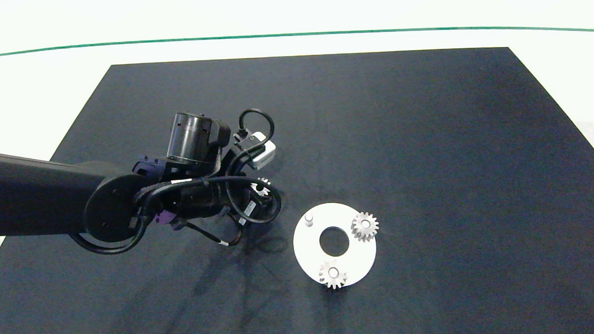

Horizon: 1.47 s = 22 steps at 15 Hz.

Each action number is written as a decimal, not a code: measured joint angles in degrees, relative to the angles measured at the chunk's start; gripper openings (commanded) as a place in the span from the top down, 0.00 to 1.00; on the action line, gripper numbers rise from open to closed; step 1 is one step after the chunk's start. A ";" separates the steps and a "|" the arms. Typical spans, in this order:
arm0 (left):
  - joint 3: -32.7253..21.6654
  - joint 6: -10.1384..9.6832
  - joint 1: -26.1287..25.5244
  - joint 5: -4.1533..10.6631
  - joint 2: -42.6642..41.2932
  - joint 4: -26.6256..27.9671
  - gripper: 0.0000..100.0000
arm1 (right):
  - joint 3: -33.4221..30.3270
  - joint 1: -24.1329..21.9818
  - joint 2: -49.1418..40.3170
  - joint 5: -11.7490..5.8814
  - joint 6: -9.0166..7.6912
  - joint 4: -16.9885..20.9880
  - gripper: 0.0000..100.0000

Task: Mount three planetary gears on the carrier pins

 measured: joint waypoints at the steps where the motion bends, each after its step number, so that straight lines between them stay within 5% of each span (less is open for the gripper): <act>1: 0.00 -0.02 0.00 0.00 0.05 0.00 0.78 | 0.00 0.02 0.00 -0.02 -0.05 0.00 0.00; 10: 0.61 0.05 0.16 -0.24 -0.09 -0.09 0.96 | 0.00 0.02 0.00 -0.09 -0.05 0.00 0.00; 22: 3.66 -1.49 -6.14 0.57 -10.81 3.33 0.96 | -0.13 0.00 0.00 -0.02 -0.38 -0.06 0.00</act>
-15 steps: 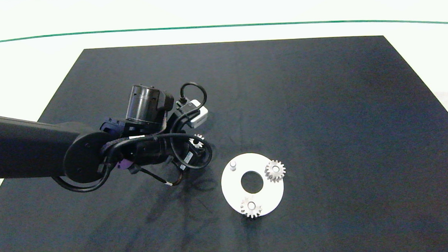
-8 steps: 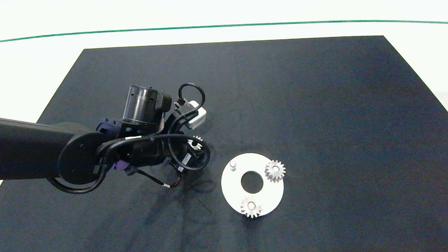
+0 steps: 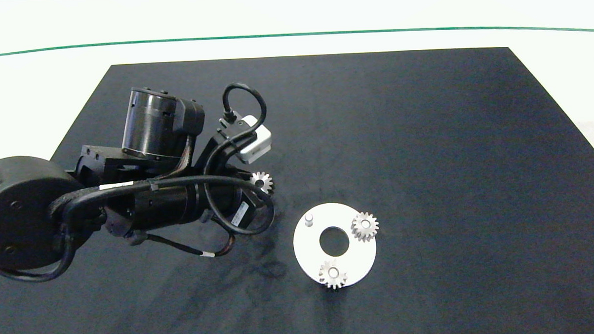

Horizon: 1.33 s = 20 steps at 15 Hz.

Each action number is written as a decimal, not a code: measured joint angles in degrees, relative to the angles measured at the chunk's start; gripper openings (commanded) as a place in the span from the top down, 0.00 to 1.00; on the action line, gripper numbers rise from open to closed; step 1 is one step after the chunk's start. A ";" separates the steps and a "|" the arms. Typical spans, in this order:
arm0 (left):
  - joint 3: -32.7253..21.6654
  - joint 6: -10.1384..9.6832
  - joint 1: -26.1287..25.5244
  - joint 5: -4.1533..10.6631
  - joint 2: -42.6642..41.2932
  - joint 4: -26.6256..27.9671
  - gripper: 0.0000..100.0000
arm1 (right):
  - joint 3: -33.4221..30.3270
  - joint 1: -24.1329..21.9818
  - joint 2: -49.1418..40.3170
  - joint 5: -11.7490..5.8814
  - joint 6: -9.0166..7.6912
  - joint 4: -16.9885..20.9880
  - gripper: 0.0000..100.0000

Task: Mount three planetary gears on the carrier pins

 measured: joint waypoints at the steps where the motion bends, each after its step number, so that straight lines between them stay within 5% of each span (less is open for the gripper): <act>1: 0.83 -0.37 -1.52 0.85 -0.83 0.00 0.96 | 0.00 -0.02 0.00 0.02 -0.02 -0.02 0.00; 5: 3.58 -1.05 -6.84 4.24 -2.04 -0.35 0.96 | 0.02 -0.02 0.00 0.02 -0.11 -0.05 0.00; 9: 4.06 -1.44 -9.16 5.46 -0.22 -2.27 0.96 | 0.05 -0.02 0.00 0.02 -0.11 -0.02 0.00; 20: 1.39 -1.44 -11.58 6.29 7.41 -6.91 0.96 | 0.07 0.07 -0.02 0.02 -0.11 0.00 0.00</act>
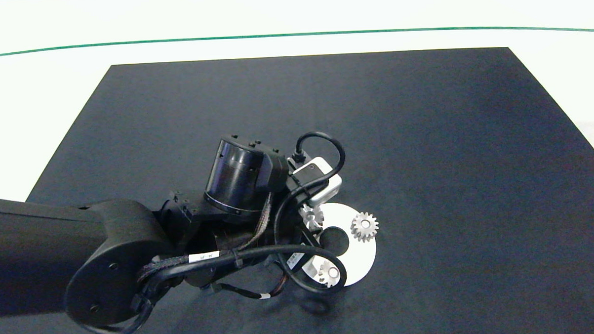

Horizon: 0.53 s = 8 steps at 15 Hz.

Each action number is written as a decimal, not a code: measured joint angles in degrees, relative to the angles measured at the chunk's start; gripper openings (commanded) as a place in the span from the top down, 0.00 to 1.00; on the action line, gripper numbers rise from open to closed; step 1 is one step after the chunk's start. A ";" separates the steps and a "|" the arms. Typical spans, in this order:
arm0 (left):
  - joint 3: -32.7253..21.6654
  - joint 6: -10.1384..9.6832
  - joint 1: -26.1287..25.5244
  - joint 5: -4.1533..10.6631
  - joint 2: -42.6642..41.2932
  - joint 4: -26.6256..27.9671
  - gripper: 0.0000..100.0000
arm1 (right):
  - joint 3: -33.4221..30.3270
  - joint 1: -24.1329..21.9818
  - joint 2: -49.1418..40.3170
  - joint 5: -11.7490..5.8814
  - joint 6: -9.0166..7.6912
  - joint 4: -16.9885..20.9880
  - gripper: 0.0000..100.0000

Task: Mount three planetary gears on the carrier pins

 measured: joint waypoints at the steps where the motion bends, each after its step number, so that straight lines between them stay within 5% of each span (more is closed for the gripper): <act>1: -0.41 0.00 0.02 0.00 0.39 0.05 0.96 | -0.02 0.00 -0.06 0.00 0.00 0.04 0.00; 8: -1.00 0.30 0.68 -0.04 1.11 0.10 0.96 | -0.02 0.09 -0.44 -0.06 -0.02 0.06 0.00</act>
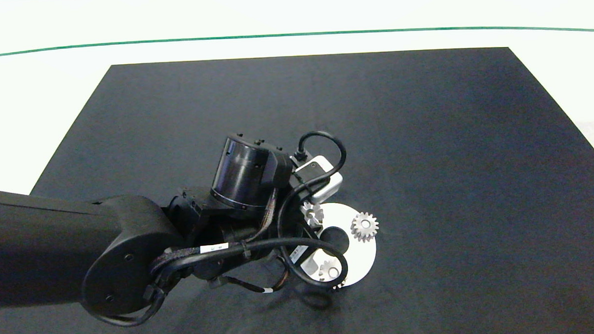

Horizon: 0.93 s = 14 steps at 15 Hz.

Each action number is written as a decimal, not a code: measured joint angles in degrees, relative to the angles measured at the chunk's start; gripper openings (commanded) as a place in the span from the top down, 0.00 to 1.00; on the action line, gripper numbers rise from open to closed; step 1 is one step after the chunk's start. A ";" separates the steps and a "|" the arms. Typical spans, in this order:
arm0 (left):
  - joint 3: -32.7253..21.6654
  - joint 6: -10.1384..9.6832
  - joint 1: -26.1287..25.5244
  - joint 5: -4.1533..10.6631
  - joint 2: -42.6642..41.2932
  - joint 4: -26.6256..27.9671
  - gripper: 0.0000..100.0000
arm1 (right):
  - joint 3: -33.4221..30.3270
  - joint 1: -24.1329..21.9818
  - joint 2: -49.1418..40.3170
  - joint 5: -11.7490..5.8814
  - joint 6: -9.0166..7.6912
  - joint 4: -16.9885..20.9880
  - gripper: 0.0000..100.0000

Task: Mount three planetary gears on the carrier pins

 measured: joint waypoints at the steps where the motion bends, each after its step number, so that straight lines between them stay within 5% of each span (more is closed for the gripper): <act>1: 0.13 0.00 0.04 -0.02 0.00 -0.05 0.96 | 0.00 0.00 -0.02 0.00 0.02 0.00 0.00; 14: 0.66 0.24 1.72 -0.32 0.17 -0.16 0.96 | -0.13 0.02 -0.11 -0.02 0.02 0.02 0.00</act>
